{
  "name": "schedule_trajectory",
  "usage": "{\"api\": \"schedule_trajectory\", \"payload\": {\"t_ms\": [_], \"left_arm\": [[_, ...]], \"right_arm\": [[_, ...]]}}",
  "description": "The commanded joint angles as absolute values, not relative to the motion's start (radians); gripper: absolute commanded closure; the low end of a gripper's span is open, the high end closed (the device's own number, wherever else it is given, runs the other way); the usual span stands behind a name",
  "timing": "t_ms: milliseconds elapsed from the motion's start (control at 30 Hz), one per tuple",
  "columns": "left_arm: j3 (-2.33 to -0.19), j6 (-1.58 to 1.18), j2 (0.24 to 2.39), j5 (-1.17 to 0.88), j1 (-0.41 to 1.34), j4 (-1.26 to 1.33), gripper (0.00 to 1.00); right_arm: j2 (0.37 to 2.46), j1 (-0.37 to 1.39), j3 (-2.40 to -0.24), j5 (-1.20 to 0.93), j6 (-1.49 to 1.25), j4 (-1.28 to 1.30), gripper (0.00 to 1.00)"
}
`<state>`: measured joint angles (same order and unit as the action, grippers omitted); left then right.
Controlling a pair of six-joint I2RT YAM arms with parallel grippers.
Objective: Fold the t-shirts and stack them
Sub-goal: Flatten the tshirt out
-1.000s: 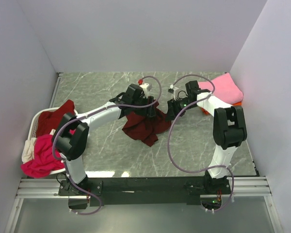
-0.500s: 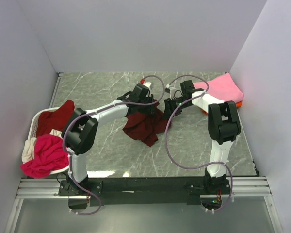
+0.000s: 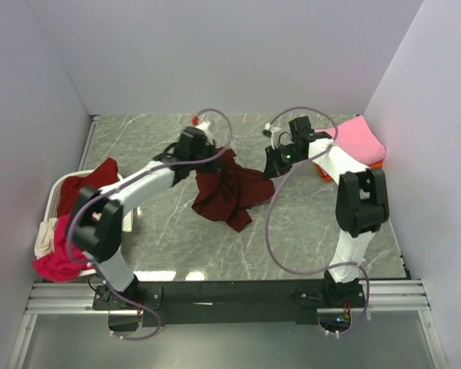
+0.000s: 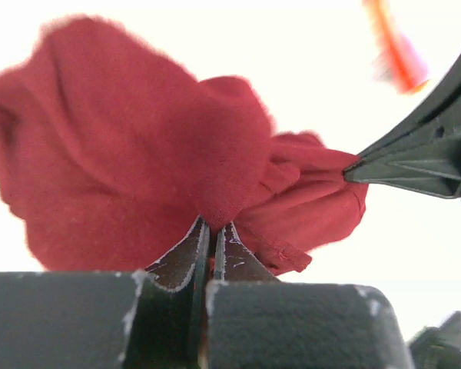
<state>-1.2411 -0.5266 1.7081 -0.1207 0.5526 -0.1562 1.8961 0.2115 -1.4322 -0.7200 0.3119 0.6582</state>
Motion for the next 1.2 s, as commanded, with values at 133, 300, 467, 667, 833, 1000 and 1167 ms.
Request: {"api": "schedule_trajectory", "payload": {"t_ms": [133, 300, 467, 667, 833, 1000, 1167], "left_arm": [[-1.174, -0.539, 1.396, -0.294, 0.488, -0.081, 1.00], [-1.138, -0.492, 1.182, -0.293, 0.488, -0.150, 1.00], [-1.108, -0.479, 0.974, -0.304, 0.488, -0.215, 1.00], [-1.111, -0.543, 0.783, -0.435, 0.488, -0.201, 1.00], [-1.080, -0.640, 0.693, -0.486, 0.488, -0.089, 1.00], [-1.007, -0.736, 0.751, -0.367, 0.488, 0.001, 1.00], [-0.950, -0.836, 0.958, -0.155, 0.474, 0.155, 1.00]], "right_arm": [[1.587, 0.209, -1.468, -0.647, 0.385, 0.713, 1.00], [1.442, 0.202, -1.473, -0.634, 0.413, 0.742, 1.00], [1.280, 0.198, -1.538, -0.597, 0.425, 0.764, 1.00], [1.141, 0.196, -1.647, -0.660, 0.407, 0.804, 1.00], [1.049, 0.201, -1.664, -0.741, 0.333, 0.790, 1.00], [1.041, 0.201, -1.562, -0.709, 0.233, 0.639, 1.00], [1.228, 0.173, -1.496, -0.477, 0.164, 0.451, 1.00]]}}
